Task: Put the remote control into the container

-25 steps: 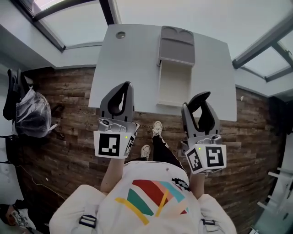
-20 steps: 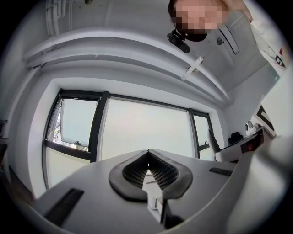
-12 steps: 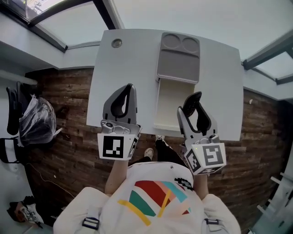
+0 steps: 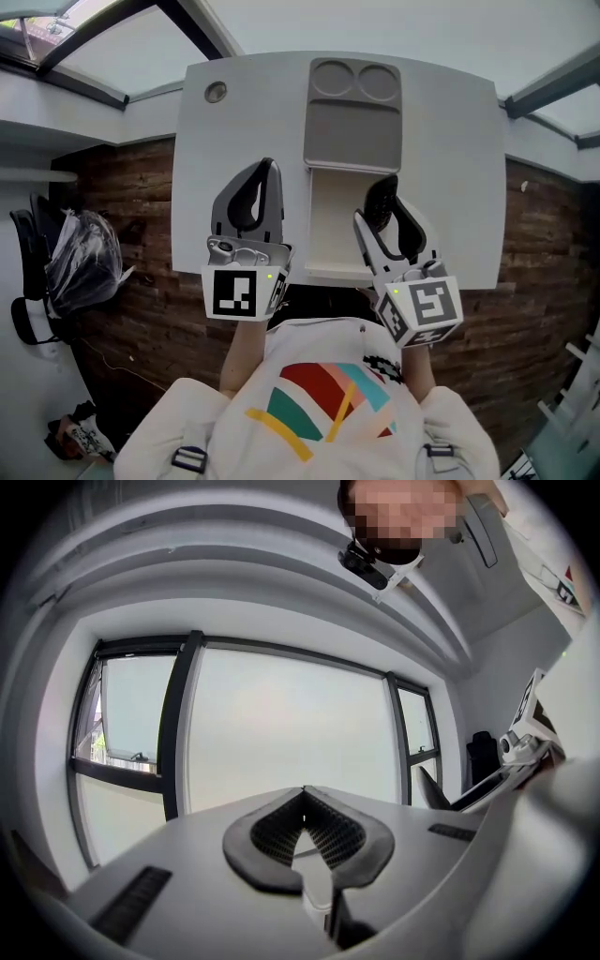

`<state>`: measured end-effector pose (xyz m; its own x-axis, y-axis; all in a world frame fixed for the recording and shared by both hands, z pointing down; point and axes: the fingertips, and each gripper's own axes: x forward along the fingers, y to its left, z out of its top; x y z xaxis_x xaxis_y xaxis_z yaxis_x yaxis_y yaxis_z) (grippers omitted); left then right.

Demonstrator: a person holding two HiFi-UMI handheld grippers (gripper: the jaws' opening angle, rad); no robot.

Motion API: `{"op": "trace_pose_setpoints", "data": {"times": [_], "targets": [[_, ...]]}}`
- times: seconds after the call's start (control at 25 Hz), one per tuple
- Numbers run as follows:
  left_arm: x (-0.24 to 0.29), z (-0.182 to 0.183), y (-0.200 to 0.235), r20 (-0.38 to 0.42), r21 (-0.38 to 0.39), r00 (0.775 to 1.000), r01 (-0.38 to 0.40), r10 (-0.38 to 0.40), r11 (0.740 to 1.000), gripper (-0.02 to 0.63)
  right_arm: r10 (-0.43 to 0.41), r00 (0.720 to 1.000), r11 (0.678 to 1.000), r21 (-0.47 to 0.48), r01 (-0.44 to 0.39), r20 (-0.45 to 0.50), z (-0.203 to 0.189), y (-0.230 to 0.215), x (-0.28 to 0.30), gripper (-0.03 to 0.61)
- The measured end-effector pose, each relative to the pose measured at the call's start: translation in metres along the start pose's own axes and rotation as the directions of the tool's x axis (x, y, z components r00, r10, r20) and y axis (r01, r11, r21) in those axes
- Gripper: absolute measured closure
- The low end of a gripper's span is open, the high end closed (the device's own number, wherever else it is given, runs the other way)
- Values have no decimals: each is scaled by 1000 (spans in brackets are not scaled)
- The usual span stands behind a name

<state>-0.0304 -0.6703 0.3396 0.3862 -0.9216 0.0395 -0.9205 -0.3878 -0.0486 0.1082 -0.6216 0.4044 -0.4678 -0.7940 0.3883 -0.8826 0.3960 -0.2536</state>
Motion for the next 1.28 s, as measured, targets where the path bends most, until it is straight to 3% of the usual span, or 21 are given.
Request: {"op": "trace_pose_setpoints", "data": {"times": [0.28, 0.4, 0.6, 0.88, 1.28], "targets": [[6, -47, 11, -104, -26, 995, 8, -11, 1000, 606, -30, 992, 999, 26, 33, -120, -35, -6, 24, 333], [9, -58, 12, -111, -49, 994, 14, -20, 999, 606, -42, 983, 997, 51, 52, -179, -53, -7, 31, 333], [11, -77, 0, -123, -124, 988, 83, -98, 989, 606, -12, 964, 997, 64, 30, -266, -87, -3, 46, 333], [11, -115, 6, -188, -158, 976, 80, -109, 984, 606, -4, 896, 988, 135, 71, -445, -132, -1, 60, 333], [7, -137, 18, -207, -159, 974, 57, -90, 986, 606, -45, 823, 999, -10, 48, -567, -165, 10, 73, 344]]}}
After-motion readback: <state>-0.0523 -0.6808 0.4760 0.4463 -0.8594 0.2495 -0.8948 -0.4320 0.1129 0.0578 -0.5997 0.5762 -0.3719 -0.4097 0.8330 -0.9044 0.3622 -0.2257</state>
